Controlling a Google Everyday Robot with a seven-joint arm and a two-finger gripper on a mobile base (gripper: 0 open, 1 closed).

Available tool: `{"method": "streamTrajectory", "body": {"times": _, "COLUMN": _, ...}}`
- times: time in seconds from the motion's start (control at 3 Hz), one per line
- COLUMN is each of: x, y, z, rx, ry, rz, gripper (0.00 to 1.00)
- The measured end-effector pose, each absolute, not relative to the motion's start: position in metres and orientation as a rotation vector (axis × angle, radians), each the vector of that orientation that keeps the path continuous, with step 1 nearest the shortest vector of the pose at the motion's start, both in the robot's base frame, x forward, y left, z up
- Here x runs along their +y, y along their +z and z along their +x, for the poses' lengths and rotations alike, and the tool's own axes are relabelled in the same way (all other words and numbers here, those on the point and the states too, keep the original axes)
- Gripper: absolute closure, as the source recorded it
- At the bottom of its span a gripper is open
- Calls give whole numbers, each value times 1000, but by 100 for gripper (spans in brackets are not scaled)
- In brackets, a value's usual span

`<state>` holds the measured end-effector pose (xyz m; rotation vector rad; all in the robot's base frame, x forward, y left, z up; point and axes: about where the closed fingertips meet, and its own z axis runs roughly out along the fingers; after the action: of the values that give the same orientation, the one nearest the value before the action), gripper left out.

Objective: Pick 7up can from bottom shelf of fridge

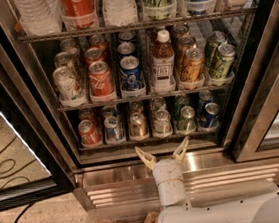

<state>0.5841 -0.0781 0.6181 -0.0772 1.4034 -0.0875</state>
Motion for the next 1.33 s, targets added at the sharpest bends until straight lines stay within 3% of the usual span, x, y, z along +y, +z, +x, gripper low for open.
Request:
{"method": "streamTrajectory", "body": {"times": 0.33, "x": -78, "y": 618, "z": 584, "rx": 1403, "ry": -87, "rz": -77, "gripper": 0}}
{"method": "streamTrajectory", "body": {"times": 1.0, "x": -78, "y": 618, "z": 584, "rx": 1403, "ry": -87, "rz": -77, "gripper": 40}}
{"method": "streamTrajectory", "body": {"times": 1.33, "x": -78, "y": 618, "z": 584, "rx": 1403, "ry": -87, "rz": -77, "gripper": 38}}
